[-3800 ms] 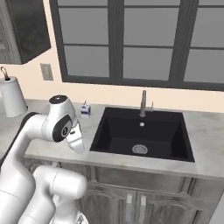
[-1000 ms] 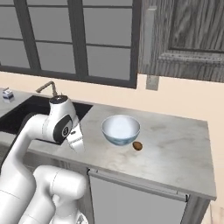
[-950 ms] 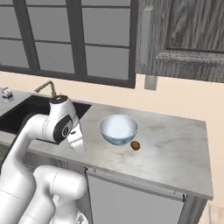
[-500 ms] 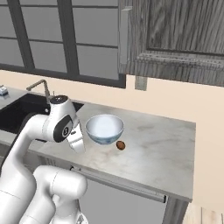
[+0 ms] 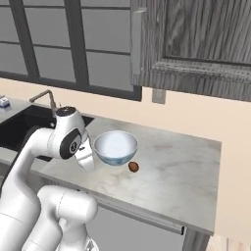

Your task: Gather the eggs and milk located in the vicinity of the sink area and place them right next to the bowl.

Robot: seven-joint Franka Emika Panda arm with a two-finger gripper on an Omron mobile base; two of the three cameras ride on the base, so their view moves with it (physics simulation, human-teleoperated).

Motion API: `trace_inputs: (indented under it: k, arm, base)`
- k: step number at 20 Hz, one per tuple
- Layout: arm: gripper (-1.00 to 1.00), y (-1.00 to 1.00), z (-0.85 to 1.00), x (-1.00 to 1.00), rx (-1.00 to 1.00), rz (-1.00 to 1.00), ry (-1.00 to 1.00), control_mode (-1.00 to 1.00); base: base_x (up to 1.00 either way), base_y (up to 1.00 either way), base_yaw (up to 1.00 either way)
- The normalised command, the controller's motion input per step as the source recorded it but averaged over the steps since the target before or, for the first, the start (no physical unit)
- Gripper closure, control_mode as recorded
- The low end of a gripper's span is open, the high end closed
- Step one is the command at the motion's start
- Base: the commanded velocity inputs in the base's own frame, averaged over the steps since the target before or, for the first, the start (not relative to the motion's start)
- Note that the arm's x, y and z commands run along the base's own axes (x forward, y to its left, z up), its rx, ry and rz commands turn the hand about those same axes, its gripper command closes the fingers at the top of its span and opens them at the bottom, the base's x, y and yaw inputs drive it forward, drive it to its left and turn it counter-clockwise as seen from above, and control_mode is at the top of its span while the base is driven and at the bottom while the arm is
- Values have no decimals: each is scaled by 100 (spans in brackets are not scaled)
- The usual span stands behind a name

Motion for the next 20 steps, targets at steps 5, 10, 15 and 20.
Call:
trace_inputs:
  k: [5,10,15,20]
  arm:
    - [100,-11,-10,0,0,9,0,-100]
    - [100,-19,-34,0,-1,22,0,-100]
    - [100,-12,-32,1,-4,23,0,-100]
    - [100,0,-28,6,-9,23,0,-100]
  base:
    - [0,-1,1]
    - [0,0,0]
    - [0,0,0]
    - [0,0,0]
